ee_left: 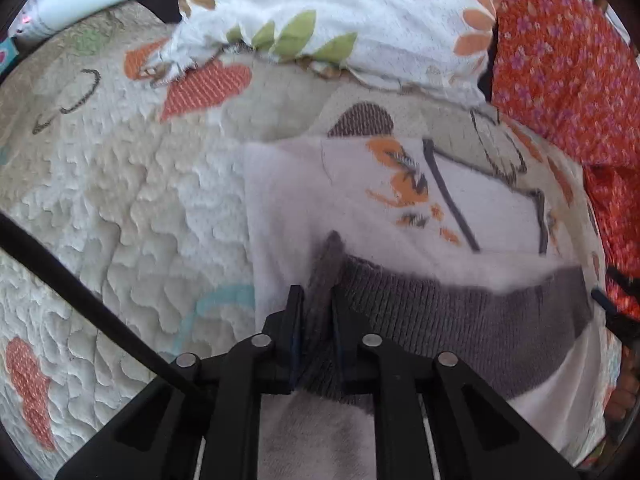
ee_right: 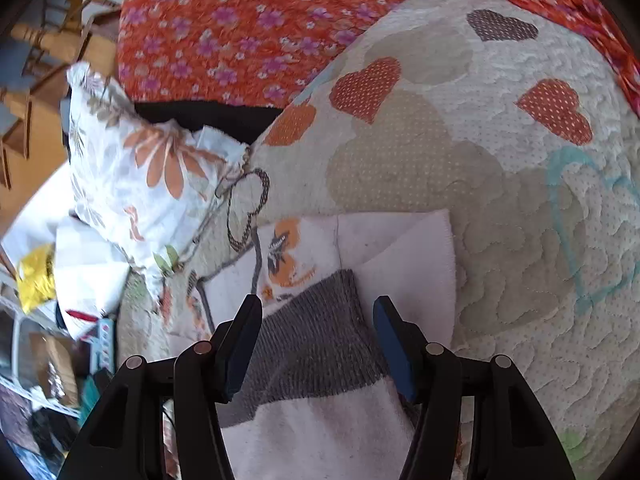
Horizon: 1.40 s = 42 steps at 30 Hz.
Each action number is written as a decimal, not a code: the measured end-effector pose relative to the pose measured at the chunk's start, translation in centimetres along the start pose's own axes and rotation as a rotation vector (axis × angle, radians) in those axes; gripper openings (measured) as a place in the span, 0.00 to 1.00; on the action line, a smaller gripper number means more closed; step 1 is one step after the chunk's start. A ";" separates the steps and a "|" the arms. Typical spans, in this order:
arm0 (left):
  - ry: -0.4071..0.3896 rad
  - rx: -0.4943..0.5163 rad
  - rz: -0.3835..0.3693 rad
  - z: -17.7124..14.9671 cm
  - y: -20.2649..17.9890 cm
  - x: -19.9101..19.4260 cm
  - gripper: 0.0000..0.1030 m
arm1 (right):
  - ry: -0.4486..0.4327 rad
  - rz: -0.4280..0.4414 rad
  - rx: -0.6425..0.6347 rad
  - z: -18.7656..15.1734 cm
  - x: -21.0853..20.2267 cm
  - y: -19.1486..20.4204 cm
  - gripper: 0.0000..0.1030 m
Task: Fold small clothes
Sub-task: 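Lay the folded hem down with the left gripper and open it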
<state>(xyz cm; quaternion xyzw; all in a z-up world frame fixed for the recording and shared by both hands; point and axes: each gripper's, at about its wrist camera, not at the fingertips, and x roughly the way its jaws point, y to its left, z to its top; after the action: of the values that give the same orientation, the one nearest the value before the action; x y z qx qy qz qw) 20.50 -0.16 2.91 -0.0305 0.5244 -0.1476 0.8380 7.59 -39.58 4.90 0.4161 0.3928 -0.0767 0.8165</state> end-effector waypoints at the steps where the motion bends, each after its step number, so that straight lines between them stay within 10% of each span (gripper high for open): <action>1: -0.018 -0.028 -0.005 0.3 0.2 -0.4 0.08 | 0.002 -0.016 -0.018 -0.1 0.2 0.3 0.62; 8: -0.219 -0.118 0.163 1.8 1.3 -2.9 0.05 | 0.024 -0.077 -0.095 -1.0 1.0 0.7 0.62; 13: -0.134 -0.168 0.068 1.5 3.1 -2.5 0.11 | 0.040 -0.097 -0.130 -1.5 0.9 0.9 0.62; 17: -0.149 -0.156 0.047 0.8 3.7 -4.2 0.44 | 0.038 -0.112 -0.150 -1.9 0.0 0.8 0.62; 23: -0.109 -0.038 0.128 -1.6 4.4 -5.4 0.61 | 0.042 -0.139 -0.162 -2.6 -1.9 -0.2 0.62; 34: 0.060 0.055 0.124 -5.5 3.5 -3.8 0.62 | 0.023 -0.162 -0.046 -3.4 -5.0 -3.3 0.62; 42: 0.015 -0.006 0.195 -5.6 3.9 -5.5 0.62 | 0.002 -0.113 -0.029 -3.9 -6.6 -2.2 0.63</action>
<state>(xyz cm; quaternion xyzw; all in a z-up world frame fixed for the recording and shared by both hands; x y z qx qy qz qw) 14.15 5.69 4.37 0.0192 0.5314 -0.0641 0.8445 -0.22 -39.45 6.84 0.3817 0.4175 -0.1165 0.8164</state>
